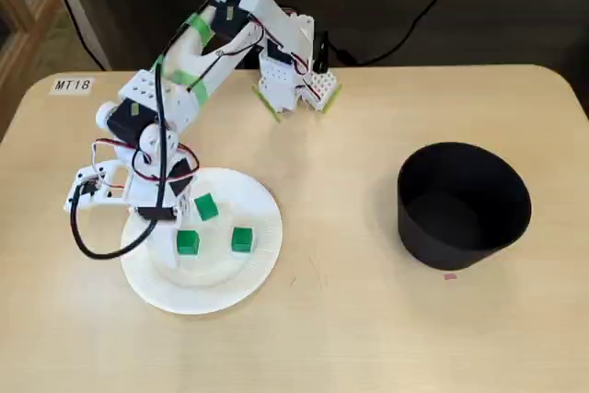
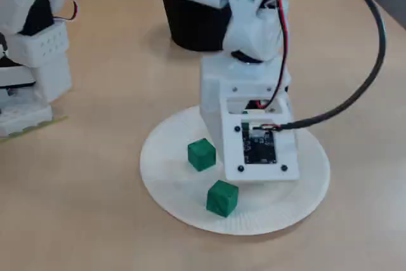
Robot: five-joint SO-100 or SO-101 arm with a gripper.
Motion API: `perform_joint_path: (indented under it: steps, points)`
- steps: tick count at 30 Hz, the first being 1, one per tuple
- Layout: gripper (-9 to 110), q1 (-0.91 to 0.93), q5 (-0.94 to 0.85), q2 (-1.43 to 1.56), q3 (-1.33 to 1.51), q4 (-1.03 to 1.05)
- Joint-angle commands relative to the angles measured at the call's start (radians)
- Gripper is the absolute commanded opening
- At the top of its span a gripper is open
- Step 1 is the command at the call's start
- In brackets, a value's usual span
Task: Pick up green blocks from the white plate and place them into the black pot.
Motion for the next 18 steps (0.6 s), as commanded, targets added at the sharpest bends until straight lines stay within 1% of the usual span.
perform_joint_path:
  steps: [1, 6, 9, 10, 11, 13, 14, 18]
  points:
    - [35, -0.017, 0.008, -0.002, -0.044, 0.008]
    - [34, -0.020, 0.009, -0.055, -0.077, 0.003]
    - [31, -0.020, 0.021, -0.100, -0.123, 0.003]
    - [27, -0.020, 0.031, -0.115, -0.141, 0.003]
    - [21, -0.020, 0.043, -0.133, -0.164, 0.003]
    - [0, -0.020, 0.094, -0.169, -0.213, 0.006]
    - [-2, -0.020, 0.100, -0.190, -0.244, 0.021]
    - [-2, -0.023, 0.094, -0.178, -0.281, 0.046]
